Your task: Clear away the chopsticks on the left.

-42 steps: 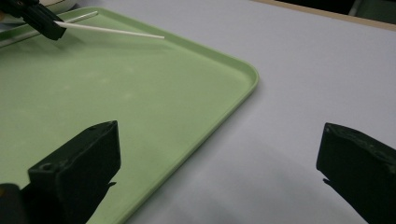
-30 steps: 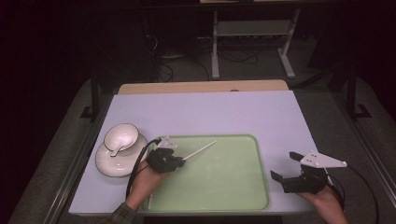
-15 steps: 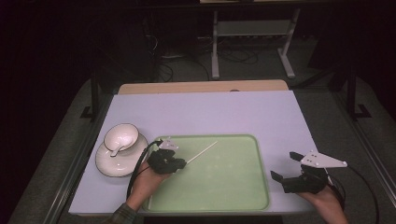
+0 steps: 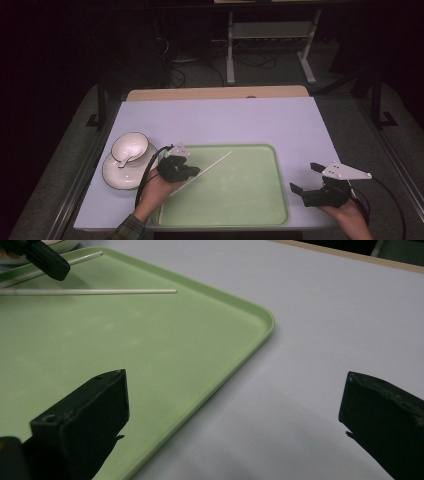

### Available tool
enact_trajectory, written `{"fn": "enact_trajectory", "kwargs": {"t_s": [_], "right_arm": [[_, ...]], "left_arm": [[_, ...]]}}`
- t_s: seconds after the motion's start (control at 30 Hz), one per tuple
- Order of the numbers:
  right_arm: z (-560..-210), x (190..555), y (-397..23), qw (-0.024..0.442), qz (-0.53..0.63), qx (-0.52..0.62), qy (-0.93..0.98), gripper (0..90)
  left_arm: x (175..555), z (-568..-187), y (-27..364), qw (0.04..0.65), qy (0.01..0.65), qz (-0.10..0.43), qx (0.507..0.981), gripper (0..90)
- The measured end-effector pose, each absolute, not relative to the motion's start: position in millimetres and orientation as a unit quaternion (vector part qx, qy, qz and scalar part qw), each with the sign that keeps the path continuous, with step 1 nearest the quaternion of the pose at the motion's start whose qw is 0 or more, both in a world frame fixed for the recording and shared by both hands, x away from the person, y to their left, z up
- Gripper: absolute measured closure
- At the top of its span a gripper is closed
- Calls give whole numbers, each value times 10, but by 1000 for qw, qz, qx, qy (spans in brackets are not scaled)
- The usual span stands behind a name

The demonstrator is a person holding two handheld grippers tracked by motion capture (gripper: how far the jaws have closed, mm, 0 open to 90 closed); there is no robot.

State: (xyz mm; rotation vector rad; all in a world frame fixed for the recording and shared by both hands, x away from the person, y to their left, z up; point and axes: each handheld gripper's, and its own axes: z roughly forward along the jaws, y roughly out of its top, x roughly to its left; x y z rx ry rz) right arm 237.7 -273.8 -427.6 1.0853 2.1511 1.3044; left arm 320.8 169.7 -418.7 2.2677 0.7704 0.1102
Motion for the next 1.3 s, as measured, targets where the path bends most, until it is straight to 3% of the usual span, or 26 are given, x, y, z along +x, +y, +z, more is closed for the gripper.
{"fn": "enact_trajectory", "kwargs": {"t_s": [0.57, 1.3], "right_arm": [[-4274, 2372, -2732, 198, 475, 384, 766, 0], [-4253, 2361, -2733, 194, 500, 375, 756, 0]], "left_arm": [[3639, -4096, 1178, 376, 250, 24, 892, 898], [3995, -4336, 528, 338, 230, 18, 913, 898]]}}
